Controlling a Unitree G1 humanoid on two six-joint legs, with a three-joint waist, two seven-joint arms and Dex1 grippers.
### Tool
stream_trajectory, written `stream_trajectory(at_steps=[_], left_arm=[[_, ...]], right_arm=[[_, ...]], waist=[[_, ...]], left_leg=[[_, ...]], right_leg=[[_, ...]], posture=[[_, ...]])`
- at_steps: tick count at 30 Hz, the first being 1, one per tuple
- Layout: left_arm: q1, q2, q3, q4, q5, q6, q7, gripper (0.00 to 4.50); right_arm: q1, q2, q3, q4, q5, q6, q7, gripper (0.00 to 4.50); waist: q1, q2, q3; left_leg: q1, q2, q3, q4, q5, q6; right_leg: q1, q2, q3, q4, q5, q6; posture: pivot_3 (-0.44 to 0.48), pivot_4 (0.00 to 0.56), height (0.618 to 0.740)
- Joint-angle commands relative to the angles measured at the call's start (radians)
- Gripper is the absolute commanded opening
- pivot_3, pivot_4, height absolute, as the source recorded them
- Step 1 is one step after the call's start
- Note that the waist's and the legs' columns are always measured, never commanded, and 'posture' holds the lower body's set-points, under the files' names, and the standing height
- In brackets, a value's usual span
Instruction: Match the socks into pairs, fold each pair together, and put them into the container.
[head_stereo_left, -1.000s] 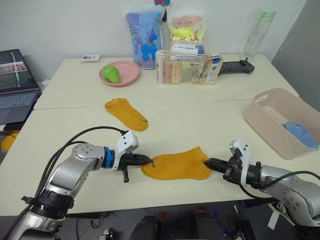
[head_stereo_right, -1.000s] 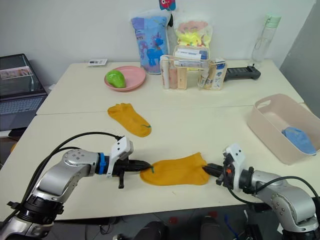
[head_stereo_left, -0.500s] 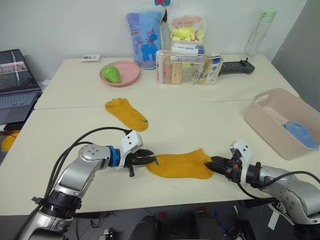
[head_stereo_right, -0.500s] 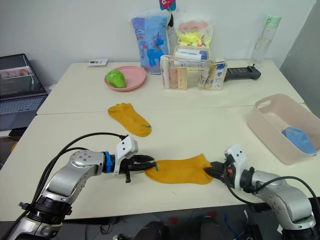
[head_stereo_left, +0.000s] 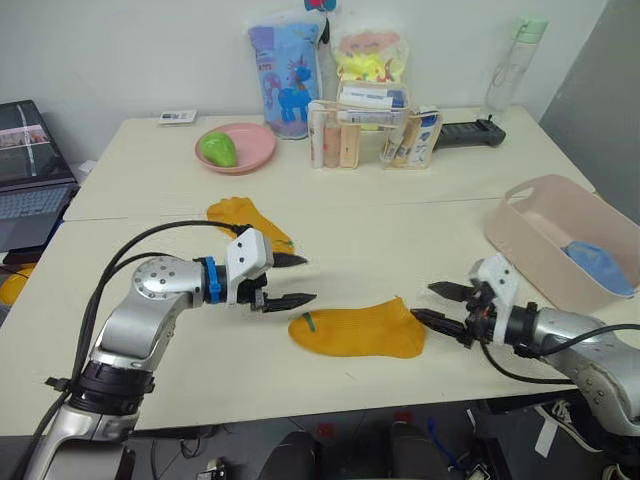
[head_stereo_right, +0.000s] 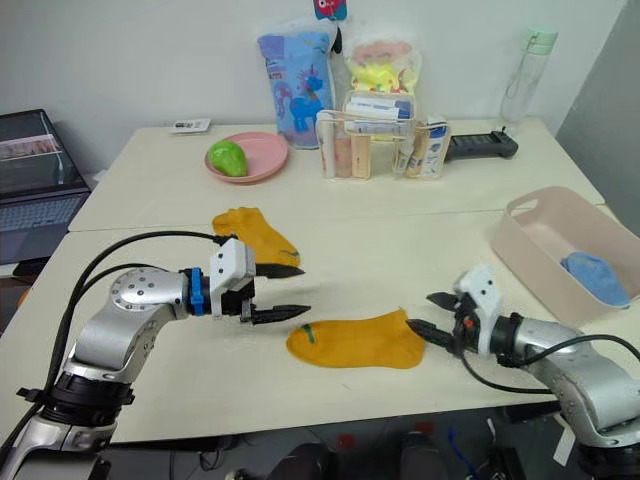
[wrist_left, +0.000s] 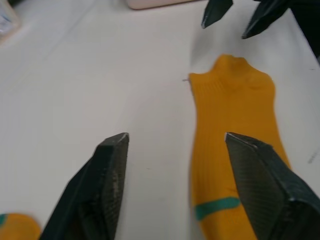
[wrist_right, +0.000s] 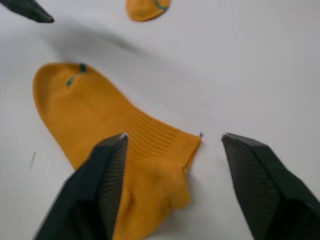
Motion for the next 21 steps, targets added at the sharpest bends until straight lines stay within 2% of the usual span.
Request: stream_trajectory(at_steps=[1, 6, 7, 12, 21], left_arm=[[0.026, -0.015, -0.029, -0.034, 0.025, -0.071, -0.006, 1.93], [0.084, -0.096, -0.100, 0.042, 0.141, -0.218, 0.074, 0.22], [0.091, -0.102, -0.105, 0.054, 0.151, -0.234, 0.078, 0.01], [0.130, -0.097, -0.102, 0.112, 0.185, -0.282, 0.107, 0.01], [0.175, -0.060, -0.085, 0.143, 0.170, -0.345, 0.081, 0.01]], right_arm=[[-0.033, 0.006, 0.074, 0.016, -0.098, -0.124, 0.021, 1.86], [-0.063, 0.085, 0.187, 0.159, -0.242, -0.309, 0.014, 0.03], [-0.056, 0.088, 0.196, 0.183, -0.263, -0.336, 0.017, 0.00], [-0.023, 0.055, 0.215, 0.275, -0.355, -0.407, 0.032, 0.00], [0.045, -0.004, 0.140, 0.298, -0.366, -0.458, 0.061, 0.00]], waist=[[0.000, 0.000, 0.000], [0.005, -0.001, 0.000], [0.005, -0.001, 0.000], [0.004, 0.000, 0.000], [0.008, -0.001, -0.001]], left_leg=[[0.000, 0.000, 0.000, 0.000, 0.000, 0.000], [0.000, -0.001, 0.000, 0.001, 0.000, 0.000], [0.000, -0.001, 0.000, 0.001, 0.000, 0.000], [0.000, -0.001, 0.000, 0.001, 0.000, 0.000], [0.002, -0.001, 0.000, 0.001, 0.000, 0.000]], right_leg=[[0.000, 0.000, 0.000, 0.000, 0.000, 0.000], [0.001, 0.000, -0.001, 0.000, 0.000, 0.000], [0.001, 0.000, 0.000, 0.000, 0.000, 0.000], [0.000, 0.000, 0.000, 0.000, 0.000, 0.000], [0.002, 0.000, 0.000, 0.000, 0.000, 0.000]], posture=[[0.000, 0.150, 0.740], [0.000, 0.150, 0.740], [0.000, 0.150, 0.740], [0.000, 0.150, 0.740], [0.000, 0.150, 0.740]])
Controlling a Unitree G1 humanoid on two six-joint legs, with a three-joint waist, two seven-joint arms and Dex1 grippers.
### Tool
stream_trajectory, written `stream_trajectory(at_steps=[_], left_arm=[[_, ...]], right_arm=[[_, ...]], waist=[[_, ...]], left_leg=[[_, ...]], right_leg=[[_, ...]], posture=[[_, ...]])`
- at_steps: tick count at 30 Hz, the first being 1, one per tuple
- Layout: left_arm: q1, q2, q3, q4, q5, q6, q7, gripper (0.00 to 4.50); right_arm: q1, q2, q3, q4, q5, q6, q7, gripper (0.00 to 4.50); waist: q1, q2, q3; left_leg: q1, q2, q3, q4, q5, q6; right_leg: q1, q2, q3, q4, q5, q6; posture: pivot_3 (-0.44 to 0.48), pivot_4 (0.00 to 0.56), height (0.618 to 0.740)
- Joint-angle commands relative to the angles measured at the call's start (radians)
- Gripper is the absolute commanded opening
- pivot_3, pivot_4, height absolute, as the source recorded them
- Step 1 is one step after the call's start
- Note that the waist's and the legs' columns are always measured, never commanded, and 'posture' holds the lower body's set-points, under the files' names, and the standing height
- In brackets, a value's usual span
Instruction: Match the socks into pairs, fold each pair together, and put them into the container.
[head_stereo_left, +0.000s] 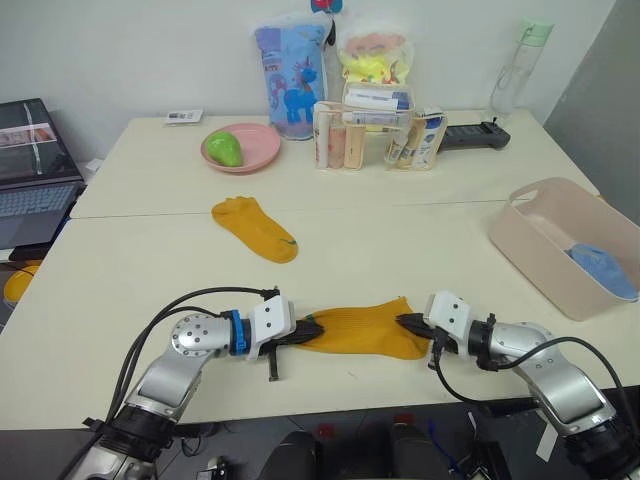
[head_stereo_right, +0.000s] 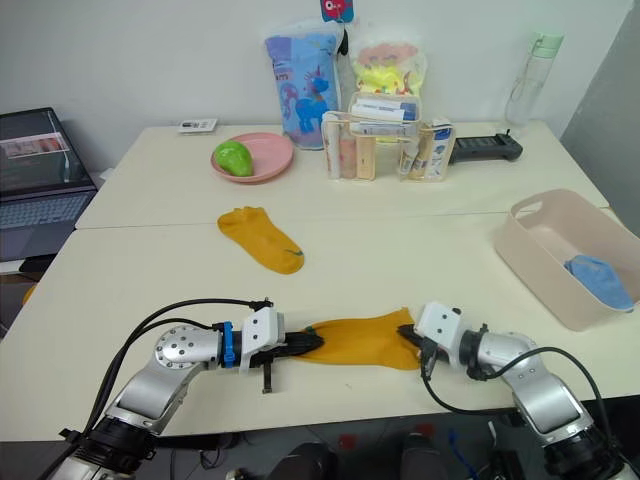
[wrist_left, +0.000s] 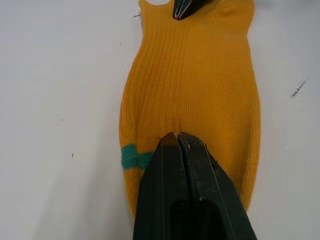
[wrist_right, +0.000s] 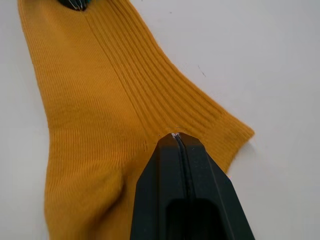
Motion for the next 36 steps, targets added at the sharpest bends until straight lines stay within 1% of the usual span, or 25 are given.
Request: stream_trajectory(at_steps=[1, 3, 8, 10, 15, 19, 23, 26, 27, 30, 32, 34, 35, 36], left_arm=[[0.012, 0.021, 0.029, 0.008, -0.017, -0.015, -0.017, 0.01], [0.012, 0.021, 0.036, -0.002, -0.032, -0.010, -0.023, 0.01], [0.014, 0.029, 0.074, -0.082, -0.114, 0.050, -0.050, 0.01], [0.027, 0.036, 0.080, -0.113, -0.127, 0.066, -0.055, 0.01], [0.056, 0.056, 0.081, -0.147, -0.125, 0.087, -0.053, 0.01], [0.082, 0.085, 0.062, -0.096, -0.049, 0.065, -0.033, 0.01], [0.097, 0.073, 0.072, -0.057, -0.047, 0.038, -0.022, 0.01], [0.107, 0.078, 0.080, -0.065, -0.061, 0.037, -0.027, 0.01], [0.113, 0.079, 0.086, -0.077, -0.076, 0.047, -0.030, 0.01], [0.136, 0.075, 0.136, -0.159, -0.197, 0.139, -0.039, 0.01], [0.148, 0.078, 0.159, -0.194, -0.247, 0.183, -0.043, 0.01], [0.135, 0.061, 0.255, -0.234, -0.384, 0.348, 0.045, 0.01], [0.130, 0.056, 0.290, -0.246, -0.428, 0.403, 0.077, 0.01], [0.115, 0.041, 0.330, -0.232, -0.445, 0.427, 0.125, 0.18]], right_arm=[[0.036, -0.041, -0.043, 0.026, -0.016, -0.005, 0.015, 0.00], [0.045, -0.043, -0.053, 0.015, -0.006, -0.010, 0.023, 0.00], [0.052, 0.005, -0.113, -0.115, 0.164, 0.053, 0.066, 0.00], [0.048, 0.013, -0.112, -0.144, 0.190, 0.082, 0.074, 0.00], [0.054, 0.010, -0.077, -0.152, 0.168, 0.112, 0.082, 0.00], [0.084, -0.019, -0.019, -0.102, 0.075, 0.078, 0.089, 0.00], [0.114, -0.059, -0.051, -0.087, 0.067, 0.067, 0.099, 0.00], [0.140, -0.093, -0.085, -0.081, 0.071, 0.047, 0.108, 0.00], [0.149, -0.096, -0.100, -0.087, 0.085, 0.048, 0.110, 0.00], [0.178, -0.084, -0.199, -0.157, 0.217, 0.110, 0.117, 0.00], [0.187, -0.081, -0.232, -0.185, 0.256, 0.137, 0.118, 0.00], [0.164, -0.055, -0.326, -0.189, 0.327, 0.192, 0.064, 0.00], [0.154, -0.045, -0.359, -0.187, 0.344, 0.207, 0.041, 0.00], [0.139, -0.031, -0.387, -0.169, 0.338, 0.207, 0.004, 0.18]], waist=[[0.001, 0.000, 0.000], [0.001, 0.000, 0.000], [-0.001, 0.000, 0.000], [-0.004, 0.000, 0.000], [-0.003, 0.000, 0.000], [-0.001, 0.000, 0.000], [0.001, 0.000, 0.000], [0.004, 0.000, 0.000], [0.005, 0.000, 0.000], [0.004, 0.000, 0.000], [0.004, 0.000, 0.001], [0.003, 0.000, 0.001], [0.003, 0.000, 0.001], [0.004, 0.000, 0.001]], left_leg=[[0.000, 0.000, 0.000, 0.000, 0.000, 0.000], [0.000, 0.000, 0.000, 0.000, 0.000, 0.000], [0.000, 0.000, 0.000, 0.000, 0.000, 0.000], [0.000, 0.001, 0.000, 0.000, 0.000, 0.000], [0.000, 0.000, 0.000, 0.000, 0.000, 0.000], [0.000, 0.000, 0.000, 0.000, 0.000, 0.000], [0.000, 0.000, 0.000, -0.001, 0.000, 0.000], [0.000, 0.000, -0.001, 0.000, 0.000, 0.000], [0.000, 0.000, -0.001, 0.000, 0.000, 0.000], [0.000, 0.000, 0.000, 0.000, 0.000, 0.000], [0.000, 0.001, 0.000, 0.000, -0.001, 0.001], [0.000, 0.001, -0.001, 0.000, -0.001, 0.001], [0.000, 0.001, -0.001, 0.000, -0.001, 0.001], [0.000, 0.001, -0.001, 0.000, -0.001, 0.001]], right_leg=[[0.000, 0.000, 0.000, 0.000, 0.000, 0.000], [0.000, 0.000, 0.000, 0.000, 0.000, 0.000], [0.000, 0.000, 0.000, 0.000, 0.000, 0.000], [-0.001, 0.000, 0.001, 0.000, 0.000, 0.000], [-0.001, 0.000, 0.000, 0.000, 0.000, 0.000], [-0.001, 0.000, 0.000, 0.000, 0.000, 0.000], [0.000, 0.000, 0.000, -0.001, 0.000, 0.000], [0.001, 0.000, 0.000, -0.001, 0.000, 0.000], [0.001, 0.000, 0.000, -0.001, 0.000, 0.000], [0.001, 0.000, 0.000, -0.001, 0.000, 0.000], [0.001, 0.000, 0.000, -0.001, 0.000, 0.000], [0.001, 0.000, 0.000, 0.000, 0.000, 0.000], [0.001, 0.000, 0.000, 0.000, 0.000, 0.000], [0.001, 0.000, 0.000, 0.000, 0.000, 0.000]], posture=[[0.000, 0.150, 0.740], [0.000, 0.150, 0.740], [0.000, 0.150, 0.740], [0.000, 0.150, 0.740], [0.000, 0.150, 0.740], [0.000, 0.150, 0.740], [0.000, 0.150, 0.740], [0.000, 0.150, 0.740], [0.000, 0.150, 0.740], [0.000, 0.150, 0.740], [0.000, 0.150, 0.740], [0.000, 0.150, 0.740], [0.000, 0.150, 0.740], [0.000, 0.150, 0.740]])
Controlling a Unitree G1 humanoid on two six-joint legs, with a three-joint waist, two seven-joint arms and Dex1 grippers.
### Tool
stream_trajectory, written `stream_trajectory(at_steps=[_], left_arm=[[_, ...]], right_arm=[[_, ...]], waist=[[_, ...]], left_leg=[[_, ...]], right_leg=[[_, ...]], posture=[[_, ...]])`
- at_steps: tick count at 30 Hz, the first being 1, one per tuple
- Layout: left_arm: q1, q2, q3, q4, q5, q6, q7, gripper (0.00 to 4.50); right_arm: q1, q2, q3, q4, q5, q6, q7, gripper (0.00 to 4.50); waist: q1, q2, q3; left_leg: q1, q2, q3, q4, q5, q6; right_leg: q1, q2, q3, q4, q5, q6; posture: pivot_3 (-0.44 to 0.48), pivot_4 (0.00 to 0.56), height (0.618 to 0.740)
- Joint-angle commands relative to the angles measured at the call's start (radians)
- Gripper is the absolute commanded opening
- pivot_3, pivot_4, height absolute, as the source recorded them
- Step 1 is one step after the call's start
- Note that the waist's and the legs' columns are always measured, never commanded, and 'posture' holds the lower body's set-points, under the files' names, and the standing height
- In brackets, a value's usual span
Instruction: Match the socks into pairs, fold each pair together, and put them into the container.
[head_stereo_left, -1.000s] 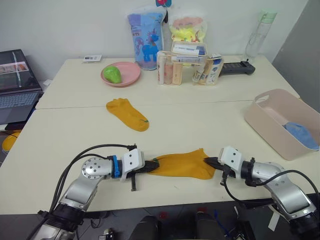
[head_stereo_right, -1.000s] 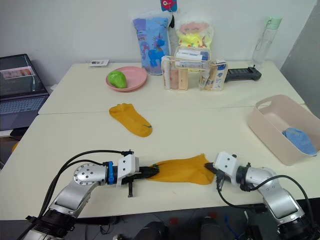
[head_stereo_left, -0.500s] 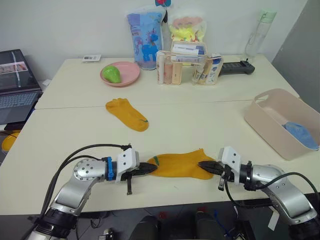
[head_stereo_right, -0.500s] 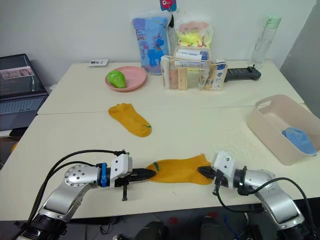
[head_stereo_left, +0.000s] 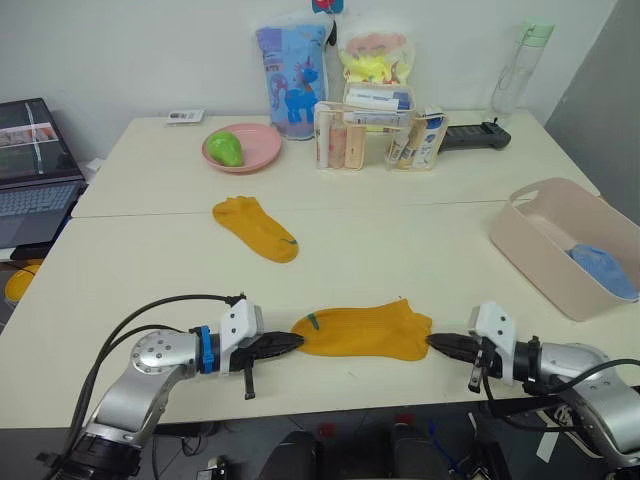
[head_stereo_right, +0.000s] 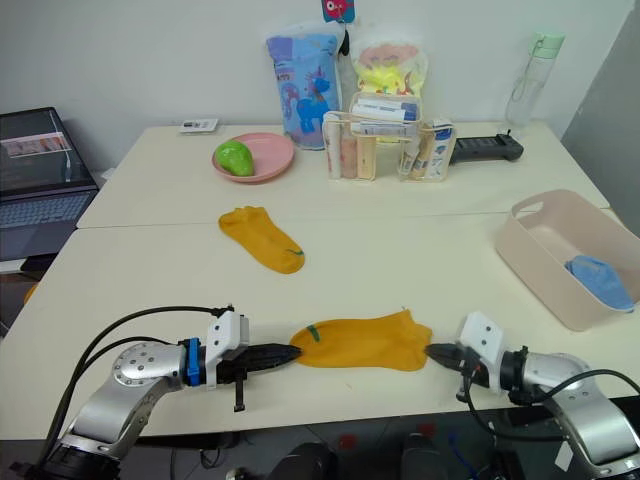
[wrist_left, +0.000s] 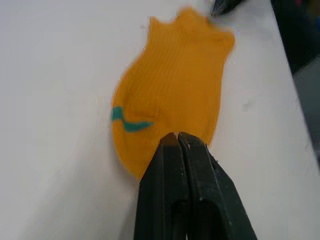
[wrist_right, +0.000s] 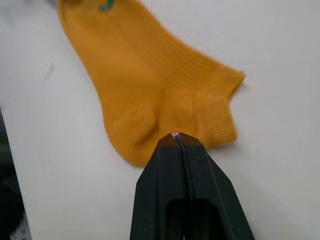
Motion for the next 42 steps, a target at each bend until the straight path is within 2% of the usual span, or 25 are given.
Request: stream_trajectory(at_steps=[1, 3, 8, 11, 13, 14, 18, 26, 32, 39, 42], left_arm=[[-0.038, -0.025, 0.146, -0.011, -0.099, 0.107, 0.134, 0.38], [-0.047, -0.041, 0.167, 0.032, -0.039, 0.058, 0.182, 0.91], [-0.074, -0.100, 0.190, 0.190, 0.101, -0.088, 0.309, 2.57], [-0.079, -0.130, 0.200, 0.245, 0.138, -0.142, 0.357, 3.60], [-0.066, -0.157, 0.202, 0.266, 0.161, -0.173, 0.395, 4.24], [-0.057, -0.172, 0.204, 0.271, 0.169, -0.187, 0.416, 4.47], [-0.014, -0.205, 0.206, 0.255, 0.199, -0.223, 0.459, 4.47], [0.044, -0.208, 0.219, 0.209, 0.190, -0.220, 0.478, 4.47], [0.075, -0.225, 0.224, 0.172, 0.196, -0.220, 0.499, 4.47], [0.090, -0.233, 0.222, 0.158, 0.210, -0.233, 0.513, 4.47], [0.106, -0.221, 0.197, 0.107, 0.220, -0.235, 0.493, 4.47]], right_arm=[[-0.046, 0.031, -0.120, 0.006, 0.022, 0.020, -0.105, 0.38], [-0.050, 0.042, -0.120, 0.035, -0.027, -0.002, -0.145, 0.96], [-0.066, 0.106, -0.112, 0.097, -0.104, -0.051, -0.233, 2.77], [-0.072, 0.141, -0.107, 0.113, -0.142, -0.073, -0.273, 3.93], [-0.074, 0.167, -0.097, 0.117, -0.169, -0.088, -0.306, 4.50], [-0.076, 0.180, -0.094, 0.118, -0.178, -0.091, -0.321, 4.50], [-0.086, 0.213, -0.085, 0.102, -0.210, -0.087, -0.370, 4.50], [-0.074, 0.233, -0.068, 0.041, -0.226, -0.052, -0.401, 4.50], [-0.119, 0.250, -0.045, 0.028, -0.233, -0.021, -0.421, 4.50], [-0.181, 0.249, -0.022, 0.033, -0.214, 0.013, -0.391, 4.50], [-0.274, 0.215, 0.057, -0.053, -0.105, 0.097, -0.240, 4.50]], waist=[[0.000, 0.000, 0.000], [0.002, 0.000, 0.000], [0.001, 0.000, 0.000], [0.001, 0.000, 0.000], [0.001, 0.000, 0.000], [0.001, 0.000, 0.000], [0.000, 0.000, 0.000], [0.000, 0.000, 0.000], [0.000, 0.000, 0.000], [-0.002, 0.000, 0.000], [-0.009, 0.001, 0.000]], left_leg=[[0.000, 0.000, 0.000, 0.000, 0.000, 0.000], [0.000, 0.000, 0.000, 0.000, 0.000, 0.000], [0.000, -0.001, 0.002, 0.000, 0.000, 0.000], [0.000, -0.001, 0.002, 0.000, 0.000, 0.000], [0.000, -0.001, 0.002, 0.000, 0.000, -0.001], [0.000, -0.001, 0.002, 0.000, 0.000, -0.001], [0.000, -0.001, 0.002, 0.000, 0.000, -0.001], [0.000, -0.001, 0.002, 0.000, 0.000, -0.001], [0.000, -0.001, 0.002, 0.000, 0.000, -0.001], [0.000, -0.001, 0.002, 0.000, 0.000, -0.001], [0.000, 0.000, 0.002, -0.001, 0.000, -0.001]], right_leg=[[0.000, 0.000, 0.000, 0.000, 0.000, 0.000], [0.000, 0.000, 0.000, 0.000, 0.000, 0.000], [-0.001, 0.000, 0.001, -0.001, 0.000, 0.000], [-0.001, 0.000, 0.001, 0.000, 0.000, 0.000], [-0.002, 0.000, 0.001, 0.000, 0.000, 0.000], [-0.002, 0.000, 0.001, 0.000, 0.000, 0.000], [-0.002, 0.000, 0.002, 0.000, 0.000, 0.000], [-0.002, 0.000, 0.001, 0.000, 0.000, 0.000], [-0.002, 0.000, 0.001, 0.000, 0.000, 0.000], [-0.002, 0.000, 0.001, 0.000, 0.000, 0.000], [-0.002, 0.000, 0.002, 0.000, 0.000, 0.000]], posture=[[0.000, 0.150, 0.740], [0.000, 0.150, 0.740], [0.000, 0.150, 0.740], [0.000, 0.150, 0.740], [0.000, 0.150, 0.740], [0.000, 0.150, 0.740], [0.000, 0.150, 0.740], [0.000, 0.150, 0.740], [0.000, 0.150, 0.740], [0.000, 0.150, 0.740], [0.000, 0.150, 0.740]])
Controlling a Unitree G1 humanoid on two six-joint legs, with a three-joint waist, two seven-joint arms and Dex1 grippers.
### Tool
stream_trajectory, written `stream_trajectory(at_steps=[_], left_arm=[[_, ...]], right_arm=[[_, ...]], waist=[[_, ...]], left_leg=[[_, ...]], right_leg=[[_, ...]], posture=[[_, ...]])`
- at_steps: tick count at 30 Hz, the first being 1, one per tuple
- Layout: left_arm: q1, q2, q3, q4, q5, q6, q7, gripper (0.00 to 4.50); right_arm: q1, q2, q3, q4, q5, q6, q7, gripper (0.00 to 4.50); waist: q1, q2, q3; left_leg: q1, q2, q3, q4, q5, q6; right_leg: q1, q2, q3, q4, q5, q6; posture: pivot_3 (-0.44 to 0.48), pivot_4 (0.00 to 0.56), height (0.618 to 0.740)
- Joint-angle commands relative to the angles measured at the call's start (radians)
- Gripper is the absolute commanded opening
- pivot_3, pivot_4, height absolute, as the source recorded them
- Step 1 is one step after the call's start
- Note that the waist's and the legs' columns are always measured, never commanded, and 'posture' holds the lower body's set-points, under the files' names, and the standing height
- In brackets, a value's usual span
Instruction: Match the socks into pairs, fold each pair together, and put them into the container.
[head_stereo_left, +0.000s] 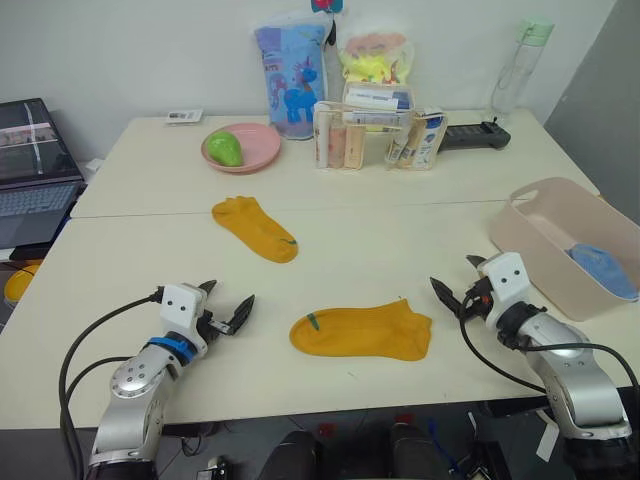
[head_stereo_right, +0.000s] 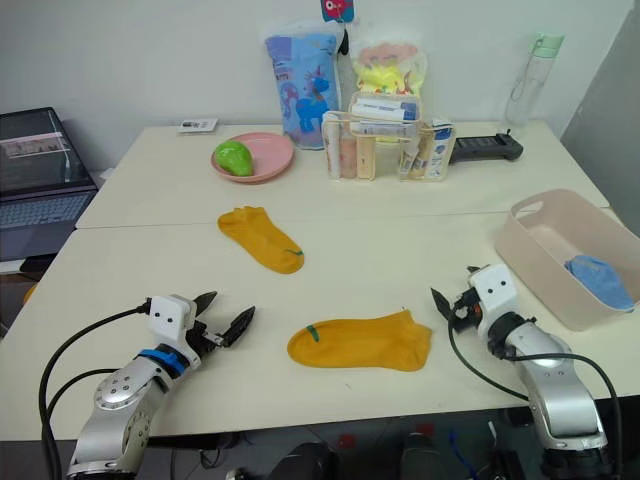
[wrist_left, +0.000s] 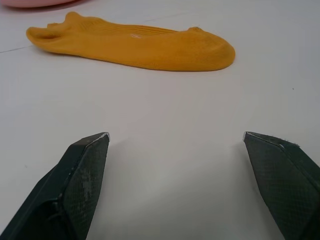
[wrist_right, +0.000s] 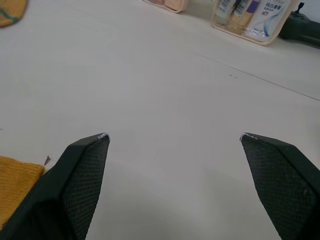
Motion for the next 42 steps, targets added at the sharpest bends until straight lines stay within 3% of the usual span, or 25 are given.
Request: stream_trajectory(at_steps=[1, 5, 11, 21, 26, 31, 41, 42], left_arm=[[0.000, 0.018, -0.018, -0.076, 0.019, -0.026, -0.022, 4.47], [-0.059, 0.033, -0.044, -0.063, 0.044, -0.005, -0.035, 4.47], [-0.160, 0.040, -0.080, -0.033, 0.055, 0.048, -0.045, 4.47], [-0.421, 0.009, -0.207, 0.216, 0.150, 0.105, -0.049, 4.47], [-0.476, 0.013, -0.253, 0.301, 0.195, 0.135, -0.066, 4.47], [-0.506, -0.006, -0.235, 0.334, 0.194, 0.132, -0.046, 3.31], [-0.525, 0.020, -0.205, 0.375, 0.182, 0.114, -0.047, 0.05], [-0.523, 0.020, -0.203, 0.373, 0.180, 0.115, -0.046, 0.05]], right_arm=[[-0.092, -0.033, 0.067, -0.131, 0.118, 0.074, 0.139, 4.50], [-0.168, -0.069, 0.123, -0.179, 0.179, 0.149, 0.217, 4.50], [-0.235, -0.075, 0.144, -0.179, 0.173, 0.172, 0.215, 4.50], [-0.166, -0.096, 0.141, -0.175, 0.125, 0.137, 0.198, 4.50], [-0.146, -0.106, 0.123, -0.187, 0.125, 0.135, 0.196, 4.50], [-0.138, -0.106, 0.122, -0.197, 0.112, 0.140, 0.179, 4.50], [-0.142, -0.119, 0.125, -0.209, 0.113, 0.147, 0.166, 4.50], [-0.143, -0.120, 0.126, -0.209, 0.113, 0.146, 0.165, 4.50]], waist=[[-0.002, 0.000, 0.000], [0.005, -0.001, 0.000], [0.007, -0.001, 0.000], [0.009, -0.001, 0.000], [0.001, -0.001, 0.000], [0.004, -0.001, 0.000], [-0.001, -0.001, 0.000], [-0.001, -0.001, 0.000]], left_leg=[[0.000, 0.000, 0.000, 0.000, 0.000, 0.000], [0.000, 0.000, -0.002, 0.000, 0.000, 0.000], [0.000, 0.000, -0.002, 0.000, 0.000, 0.000], [-0.001, -0.001, -0.001, 0.001, 0.000, 0.000], [-0.001, 0.000, -0.001, 0.001, 0.000, 0.000], [-0.001, -0.001, -0.002, 0.001, 0.000, 0.000], [-0.001, 0.000, -0.001, 0.001, 0.000, 0.000], [-0.001, 0.000, -0.001, 0.001, 0.000, 0.000]], right_leg=[[0.000, 0.000, 0.000, 0.000, 0.000, 0.000], [0.001, 0.000, -0.002, -0.001, 0.000, 0.000], [0.000, 0.000, -0.002, -0.001, 0.000, 0.000], [0.000, 0.000, -0.001, 0.000, 0.000, 0.000], [-0.001, 0.000, -0.001, 0.000, 0.000, 0.000], [0.000, 0.000, -0.002, 0.001, 0.000, 0.000], [-0.001, 0.000, -0.001, 0.001, 0.000, 0.000], [-0.001, 0.000, -0.001, 0.001, 0.000, 0.000]], posture=[[0.000, 0.150, 0.740], [0.000, 0.150, 0.740], [0.000, 0.150, 0.740], [0.000, 0.150, 0.740], [0.000, 0.150, 0.740], [0.000, 0.150, 0.740], [0.000, 0.150, 0.740], [0.000, 0.150, 0.740]])
